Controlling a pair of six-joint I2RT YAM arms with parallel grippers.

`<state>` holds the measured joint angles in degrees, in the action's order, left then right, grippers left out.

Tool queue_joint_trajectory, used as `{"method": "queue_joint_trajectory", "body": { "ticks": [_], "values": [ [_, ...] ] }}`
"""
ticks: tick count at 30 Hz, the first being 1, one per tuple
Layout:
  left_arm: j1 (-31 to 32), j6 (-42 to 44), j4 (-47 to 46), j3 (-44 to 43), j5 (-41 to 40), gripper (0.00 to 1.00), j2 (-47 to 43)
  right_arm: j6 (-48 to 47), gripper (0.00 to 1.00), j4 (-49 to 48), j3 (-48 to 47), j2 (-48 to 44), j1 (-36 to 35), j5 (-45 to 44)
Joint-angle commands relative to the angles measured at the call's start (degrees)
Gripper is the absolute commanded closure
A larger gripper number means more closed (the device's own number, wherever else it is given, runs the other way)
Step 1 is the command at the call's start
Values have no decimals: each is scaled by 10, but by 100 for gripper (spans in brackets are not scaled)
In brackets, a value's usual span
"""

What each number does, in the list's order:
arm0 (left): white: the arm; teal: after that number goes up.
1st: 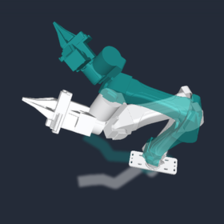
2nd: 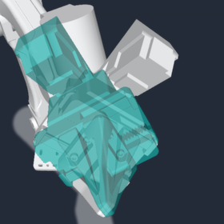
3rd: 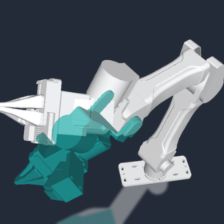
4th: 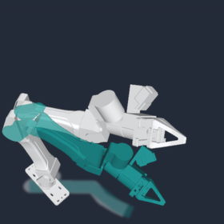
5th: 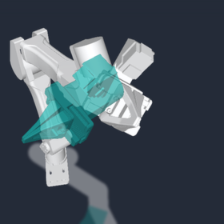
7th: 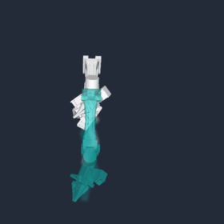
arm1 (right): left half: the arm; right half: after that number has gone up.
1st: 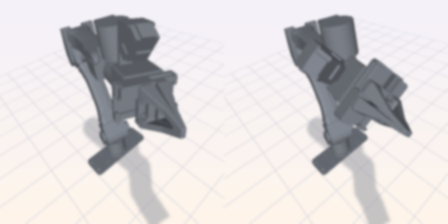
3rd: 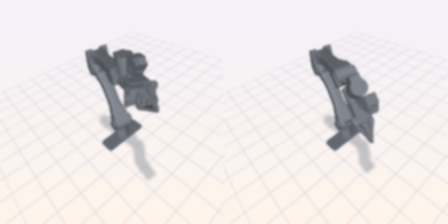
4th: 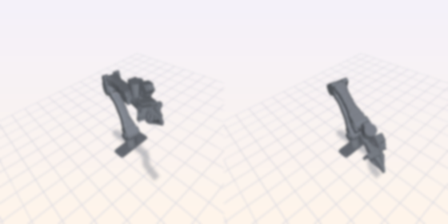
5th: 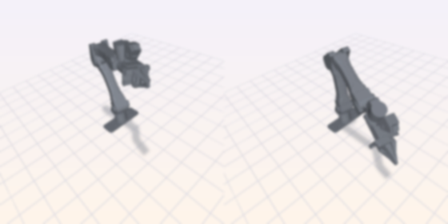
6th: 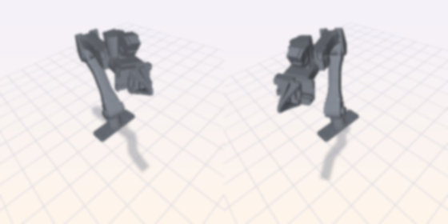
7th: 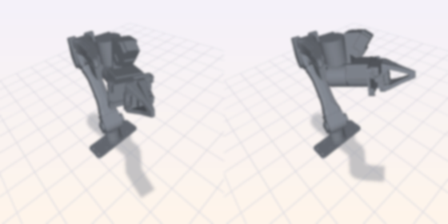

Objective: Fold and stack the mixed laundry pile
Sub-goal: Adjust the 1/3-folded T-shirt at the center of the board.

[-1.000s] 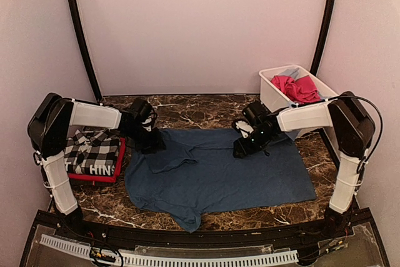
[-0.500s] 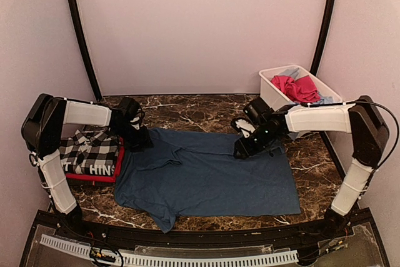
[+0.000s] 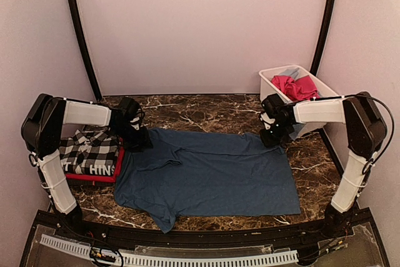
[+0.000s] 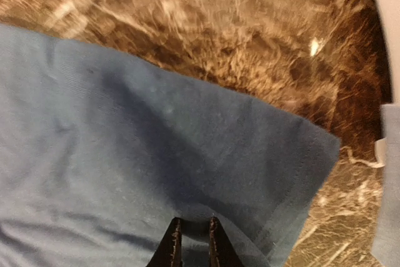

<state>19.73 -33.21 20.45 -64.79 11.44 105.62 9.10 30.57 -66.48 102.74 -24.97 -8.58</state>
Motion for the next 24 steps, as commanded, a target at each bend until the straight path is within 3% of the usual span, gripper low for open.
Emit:
{"method": "queue_joint_trajectory", "body": {
  "ticks": [1,4,12,18,24],
  "values": [
    [-4,10,45,3,-19,56,-27,-3,87,14,3,31,-3,-41],
    [-4,13,52,1,-25,56,-29,4,86,24,26,20,-4,-21],
    [-7,14,62,0,-41,56,-35,50,59,82,46,-12,17,-82],
    [-9,15,62,-3,-34,56,-39,46,59,70,35,-49,20,-107],
    [-9,15,59,-2,-29,56,-38,21,68,60,6,-66,21,-115]
  ]
}}
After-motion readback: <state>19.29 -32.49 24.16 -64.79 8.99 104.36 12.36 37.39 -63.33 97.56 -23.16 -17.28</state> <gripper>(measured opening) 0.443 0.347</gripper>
